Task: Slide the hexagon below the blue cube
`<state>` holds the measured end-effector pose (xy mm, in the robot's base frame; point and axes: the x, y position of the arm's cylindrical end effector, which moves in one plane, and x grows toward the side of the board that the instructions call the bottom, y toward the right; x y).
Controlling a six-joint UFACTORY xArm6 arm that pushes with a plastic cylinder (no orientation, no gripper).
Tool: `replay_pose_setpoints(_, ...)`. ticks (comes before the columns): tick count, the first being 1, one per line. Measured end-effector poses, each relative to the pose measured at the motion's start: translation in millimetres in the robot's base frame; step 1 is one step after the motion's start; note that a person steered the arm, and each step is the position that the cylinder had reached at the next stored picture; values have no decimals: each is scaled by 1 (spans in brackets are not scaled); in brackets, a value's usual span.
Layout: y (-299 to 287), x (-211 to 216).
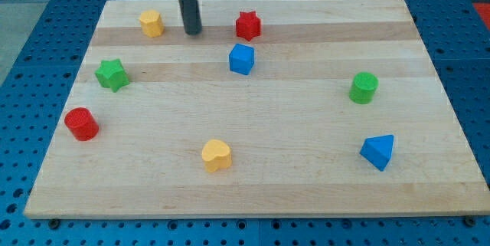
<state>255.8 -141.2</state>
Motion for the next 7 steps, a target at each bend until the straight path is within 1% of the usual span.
replay_pose_setpoints(1,-74,-45)
replay_pose_setpoints(2,-112,-37)
replay_pose_setpoints(3,-41,27)
replay_pose_setpoints(4,-16,66)
replay_pose_setpoints(5,14,26)
replay_pose_setpoints(6,38,42)
replay_pose_setpoints(7,63,94)
